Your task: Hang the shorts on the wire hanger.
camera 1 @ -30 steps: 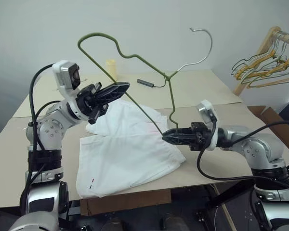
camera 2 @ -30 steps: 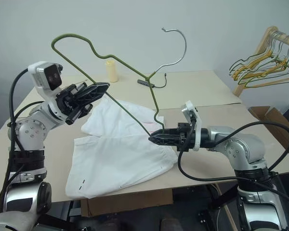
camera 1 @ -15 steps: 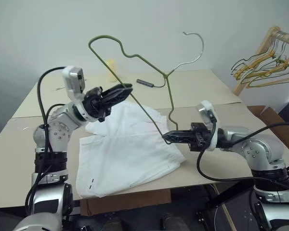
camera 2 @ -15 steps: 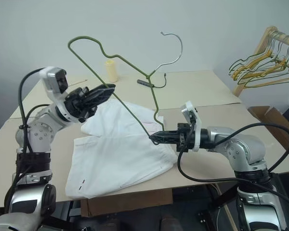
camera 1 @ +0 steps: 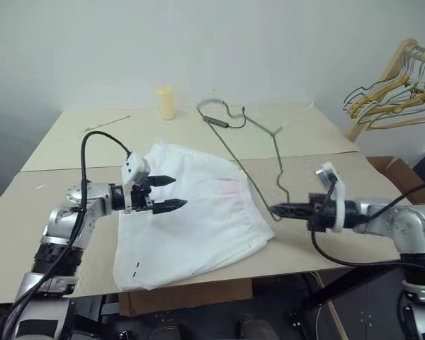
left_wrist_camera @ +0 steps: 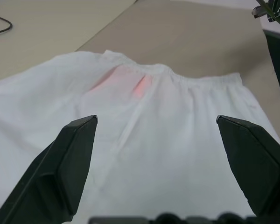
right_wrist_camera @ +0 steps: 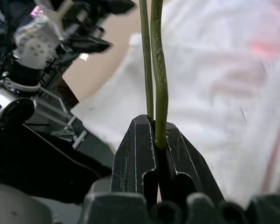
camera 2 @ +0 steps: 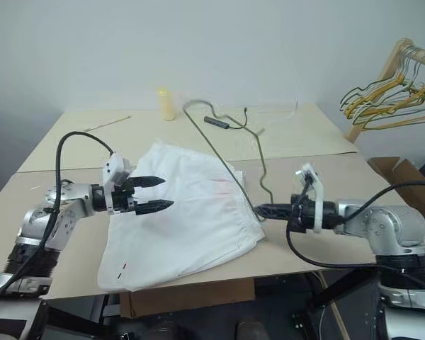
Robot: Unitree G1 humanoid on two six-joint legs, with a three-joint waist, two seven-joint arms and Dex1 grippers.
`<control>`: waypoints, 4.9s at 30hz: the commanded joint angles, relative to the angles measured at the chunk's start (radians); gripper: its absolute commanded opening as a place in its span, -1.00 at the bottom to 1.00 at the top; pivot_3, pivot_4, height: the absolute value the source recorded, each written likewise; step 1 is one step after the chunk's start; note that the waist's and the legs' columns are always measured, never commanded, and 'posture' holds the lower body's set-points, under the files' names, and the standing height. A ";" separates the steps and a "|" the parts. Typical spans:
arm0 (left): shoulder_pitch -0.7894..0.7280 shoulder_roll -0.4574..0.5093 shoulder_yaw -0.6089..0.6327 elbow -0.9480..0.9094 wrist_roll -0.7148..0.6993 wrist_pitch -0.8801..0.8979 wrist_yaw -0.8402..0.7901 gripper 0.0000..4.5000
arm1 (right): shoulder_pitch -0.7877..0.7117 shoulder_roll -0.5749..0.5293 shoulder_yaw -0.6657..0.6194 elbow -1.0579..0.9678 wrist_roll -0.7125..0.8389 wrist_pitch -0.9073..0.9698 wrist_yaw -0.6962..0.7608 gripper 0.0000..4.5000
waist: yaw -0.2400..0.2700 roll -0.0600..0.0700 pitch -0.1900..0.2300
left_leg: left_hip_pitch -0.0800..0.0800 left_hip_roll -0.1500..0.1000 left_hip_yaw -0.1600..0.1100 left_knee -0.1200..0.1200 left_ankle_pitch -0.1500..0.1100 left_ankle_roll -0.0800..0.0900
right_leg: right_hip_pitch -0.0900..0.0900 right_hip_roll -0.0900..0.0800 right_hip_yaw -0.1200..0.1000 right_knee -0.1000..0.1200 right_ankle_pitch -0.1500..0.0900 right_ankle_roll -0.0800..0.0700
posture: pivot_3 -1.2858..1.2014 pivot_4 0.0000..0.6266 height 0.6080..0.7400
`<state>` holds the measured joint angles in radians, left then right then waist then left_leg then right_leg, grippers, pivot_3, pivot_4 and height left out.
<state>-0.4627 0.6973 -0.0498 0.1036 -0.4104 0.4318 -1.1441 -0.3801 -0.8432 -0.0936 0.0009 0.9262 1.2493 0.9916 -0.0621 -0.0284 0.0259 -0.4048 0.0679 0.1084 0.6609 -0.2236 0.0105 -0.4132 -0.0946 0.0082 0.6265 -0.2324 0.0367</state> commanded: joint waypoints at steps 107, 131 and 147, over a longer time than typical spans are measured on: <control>-0.226 0.008 0.150 -0.023 -0.088 -0.059 -0.010 0.99 | -0.462 0.203 0.212 0.802 -0.751 -0.996 0.349 -1.00 | 0.040 0.002 -0.001 | -0.004 0.000 0.001 0.008 0.000 0.000 | -0.009 0.002 0.004 0.013 0.003 0.003 | 0.02 -1.00 1.00; -0.912 -0.063 -0.290 0.967 0.252 -0.513 -0.470 0.99 | -0.334 0.209 0.280 0.304 -0.905 -1.122 0.174 -1.00 | -0.008 0.002 -0.001 | -0.008 -0.001 0.001 0.009 0.000 -0.001 | -0.012 0.002 0.004 0.015 0.001 0.005 | 0.00 -1.00 1.00; -0.930 -0.125 -0.378 1.049 0.269 -0.537 -0.470 -0.57 | -0.292 0.187 0.277 0.211 -0.898 -1.055 0.178 -1.00 | -0.011 0.002 -0.001 | -0.011 0.000 0.001 0.016 -0.003 0.001 | -0.012 0.002 0.004 0.016 0.000 0.005 | -0.03 -1.00 1.00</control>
<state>-1.3557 0.5719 -0.4372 1.1529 -0.1420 -0.0928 -1.6123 -0.6610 -0.6422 0.1989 0.2588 0.0146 0.1888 1.1739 -0.0731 -0.0263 0.0250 -0.4158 0.0679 0.1093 0.6774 -0.2263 0.0118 -0.4257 -0.0923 0.0122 0.6429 -0.2323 0.0418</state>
